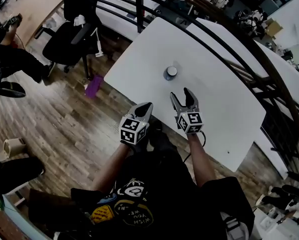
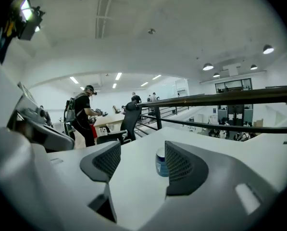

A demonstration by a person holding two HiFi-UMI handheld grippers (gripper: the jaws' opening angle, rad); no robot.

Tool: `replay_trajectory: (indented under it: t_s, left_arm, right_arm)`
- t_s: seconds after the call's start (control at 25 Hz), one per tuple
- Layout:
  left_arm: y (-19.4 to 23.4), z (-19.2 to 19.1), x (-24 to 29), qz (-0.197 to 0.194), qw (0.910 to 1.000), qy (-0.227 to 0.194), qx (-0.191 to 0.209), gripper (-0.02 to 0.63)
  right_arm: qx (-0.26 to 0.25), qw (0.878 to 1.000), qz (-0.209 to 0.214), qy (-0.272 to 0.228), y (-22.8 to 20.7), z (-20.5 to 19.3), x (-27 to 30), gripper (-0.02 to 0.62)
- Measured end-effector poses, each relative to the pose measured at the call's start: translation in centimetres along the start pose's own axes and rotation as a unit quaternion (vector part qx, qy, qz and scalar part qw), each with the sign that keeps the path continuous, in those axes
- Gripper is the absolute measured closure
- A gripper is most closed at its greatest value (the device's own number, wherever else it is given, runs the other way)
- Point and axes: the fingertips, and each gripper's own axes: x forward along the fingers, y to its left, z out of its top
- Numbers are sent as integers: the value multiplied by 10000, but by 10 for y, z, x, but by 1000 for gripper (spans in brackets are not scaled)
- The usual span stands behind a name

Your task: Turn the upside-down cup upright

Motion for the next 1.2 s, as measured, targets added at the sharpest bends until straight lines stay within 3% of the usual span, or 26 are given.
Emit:
replay_trajectory:
  t_s: [0.04, 0.12, 0.28, 0.4, 0.6, 0.8, 1.0, 1.2]
  left_arm:
    - [-13, 2, -1, -83, 9999, -60, 52, 600]
    - [-35, 6, -3, -116, 9993, -190, 284, 600]
    - [-65, 8, -17, 126, 9972, -346, 651, 600]
    - [-94, -5, -37, 293, 9965, -378, 692, 600]
    - [-180, -20, -67, 572, 9934, -676, 726, 600]
    - [-251, -62, -79, 763, 9921, -551, 831, 600]
    - [-250, -90, -99, 860, 9924, -496, 720, 600]
    - [-239, -88, -112, 856, 9909, -564, 867, 600]
  right_arm:
    - [13, 10000, 4, 17, 10, 8, -18, 321]
    - [-8, 9999, -91, 140, 24, 12, -47, 420]
    - [146, 9993, -123, 309, 49, 1, -96, 510]
    - [71, 9991, -89, 405, 65, -13, -141, 589]
    - [-40, 9993, 260, 274, 66, -21, -226, 597]
    - [125, 9986, 431, 268, 49, -35, -286, 597]
    - [359, 9968, 593, 398, 68, -62, -292, 597]
    - [304, 9967, 657, 358, 91, -60, -287, 597]
